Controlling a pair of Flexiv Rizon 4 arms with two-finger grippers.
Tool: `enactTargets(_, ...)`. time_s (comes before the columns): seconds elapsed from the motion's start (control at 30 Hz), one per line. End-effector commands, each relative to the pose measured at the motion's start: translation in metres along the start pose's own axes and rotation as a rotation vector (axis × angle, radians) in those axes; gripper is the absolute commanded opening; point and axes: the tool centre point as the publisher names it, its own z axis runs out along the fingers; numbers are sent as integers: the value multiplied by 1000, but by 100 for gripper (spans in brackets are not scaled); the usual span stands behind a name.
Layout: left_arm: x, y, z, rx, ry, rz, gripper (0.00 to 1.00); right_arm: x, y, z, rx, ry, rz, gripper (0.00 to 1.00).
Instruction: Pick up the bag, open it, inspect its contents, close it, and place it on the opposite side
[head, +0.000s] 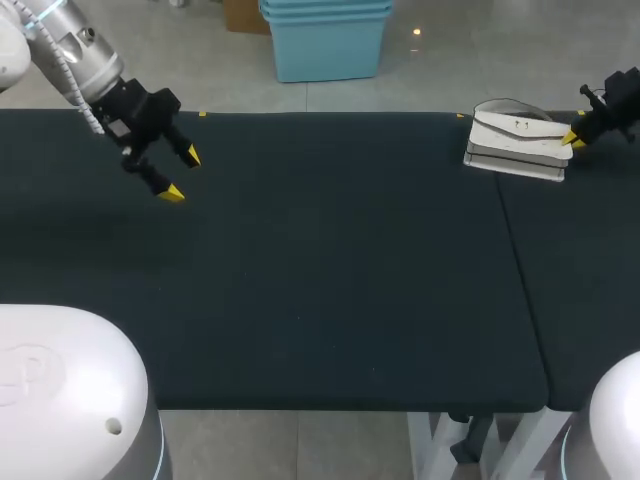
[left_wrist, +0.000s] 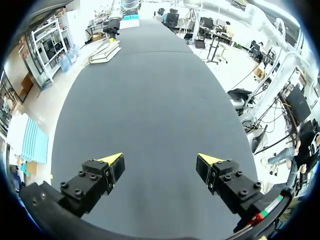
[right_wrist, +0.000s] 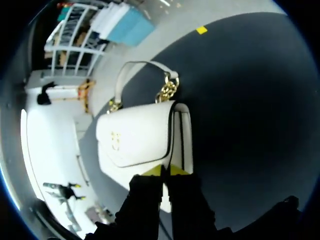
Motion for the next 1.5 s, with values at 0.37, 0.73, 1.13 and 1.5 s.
enactTargets(0.37,0,1,1,3,-1,1,100,-1,-5,5,198,15,-12,99)
enactTargets(0.73,0,1,1,3,-1,1,100,-5,-9,0,194,25,22,53)
enactTargets(1.13,0,1,1,3,-1,1,100,2,-7,11,169,44,59,39)
enactTargets(1.5,0,1,1,3,-1,1,100,4,-6,10,151,95,48,0)
